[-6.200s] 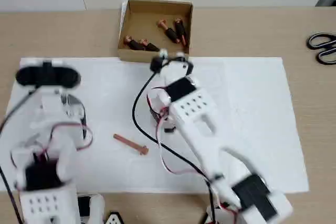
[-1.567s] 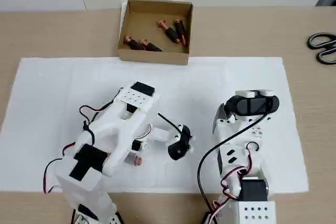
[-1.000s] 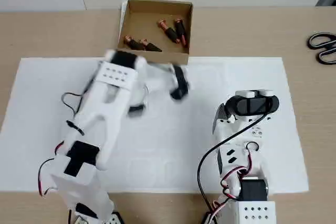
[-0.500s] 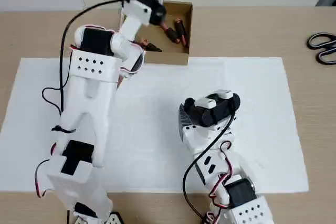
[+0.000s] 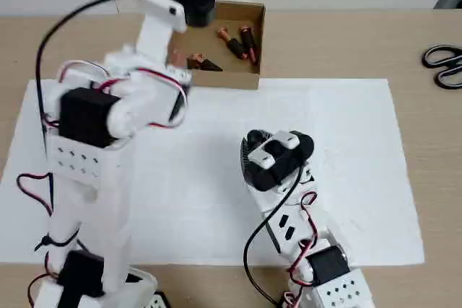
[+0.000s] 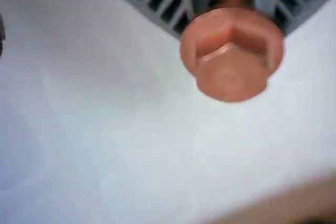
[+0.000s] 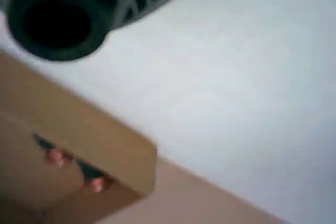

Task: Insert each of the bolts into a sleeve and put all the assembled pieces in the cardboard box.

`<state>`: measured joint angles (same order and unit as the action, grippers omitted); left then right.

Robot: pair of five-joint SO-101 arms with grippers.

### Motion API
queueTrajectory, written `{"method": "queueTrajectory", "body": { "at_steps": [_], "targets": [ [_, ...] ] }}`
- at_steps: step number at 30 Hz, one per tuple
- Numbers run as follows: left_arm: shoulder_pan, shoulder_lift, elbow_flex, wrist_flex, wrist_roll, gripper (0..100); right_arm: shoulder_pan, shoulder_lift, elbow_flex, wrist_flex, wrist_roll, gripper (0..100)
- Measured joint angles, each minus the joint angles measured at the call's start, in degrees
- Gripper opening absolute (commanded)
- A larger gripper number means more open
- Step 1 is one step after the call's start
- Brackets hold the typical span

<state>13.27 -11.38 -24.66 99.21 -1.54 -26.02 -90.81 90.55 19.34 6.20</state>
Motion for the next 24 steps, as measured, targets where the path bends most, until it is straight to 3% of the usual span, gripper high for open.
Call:
{"method": "queueTrajectory", "body": {
  "at_steps": [4,9,14,19,24],
  "targets": [
    [0.2,-4.6,4.3,-2.0,5.8,1,0.0,0.0,3.6,-4.0,0.1,0.5],
    [0.2,-16.6,7.6,-11.8,7.2,1,-0.1,0.1,5.7,-8.6,0.1,0.5],
    [0.4,-28.8,23.2,-24.4,7.7,1,-0.1,0.1,5.9,-13.1,0.1,0.5],
    [5.7,-38.0,47.6,-46.7,7.8,1,-4.5,0.1,5.9,-16.3,0.1,0.5],
    [15.5,-45.6,71.3,-73.6,7.8,1,-9.0,0.1,5.9,-16.4,0.1,0.5]
  ]
}}
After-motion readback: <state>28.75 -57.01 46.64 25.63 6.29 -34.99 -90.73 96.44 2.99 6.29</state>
